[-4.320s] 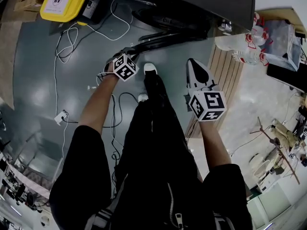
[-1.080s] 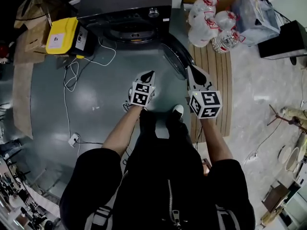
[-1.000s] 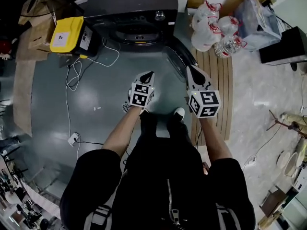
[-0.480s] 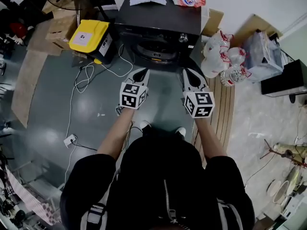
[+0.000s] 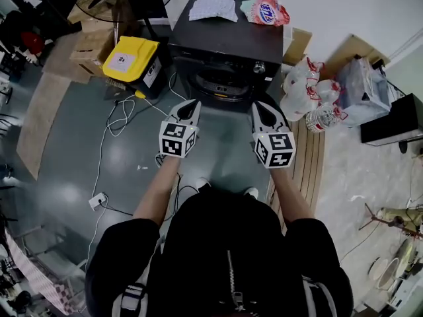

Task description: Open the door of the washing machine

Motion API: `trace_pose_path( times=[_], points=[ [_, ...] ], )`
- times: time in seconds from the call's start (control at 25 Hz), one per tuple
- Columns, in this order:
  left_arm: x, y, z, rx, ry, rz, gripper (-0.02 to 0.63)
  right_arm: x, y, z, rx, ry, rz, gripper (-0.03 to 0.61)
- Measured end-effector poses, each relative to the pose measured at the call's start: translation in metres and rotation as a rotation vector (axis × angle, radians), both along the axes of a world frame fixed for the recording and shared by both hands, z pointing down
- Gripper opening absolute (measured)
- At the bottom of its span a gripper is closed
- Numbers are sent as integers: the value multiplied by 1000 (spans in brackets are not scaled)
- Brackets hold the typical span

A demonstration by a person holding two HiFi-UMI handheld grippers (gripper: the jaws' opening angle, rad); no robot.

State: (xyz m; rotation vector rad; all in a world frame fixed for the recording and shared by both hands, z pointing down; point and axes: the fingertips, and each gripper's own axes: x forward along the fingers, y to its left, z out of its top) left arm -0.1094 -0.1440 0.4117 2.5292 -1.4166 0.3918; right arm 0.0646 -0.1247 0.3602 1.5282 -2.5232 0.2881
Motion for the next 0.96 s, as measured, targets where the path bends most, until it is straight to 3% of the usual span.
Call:
trace_pose_path(
  times=[0.96],
  points=[
    [-5, 6, 4, 3, 15, -3, 3, -11, 5, 10, -26, 1, -5, 2]
  ],
)
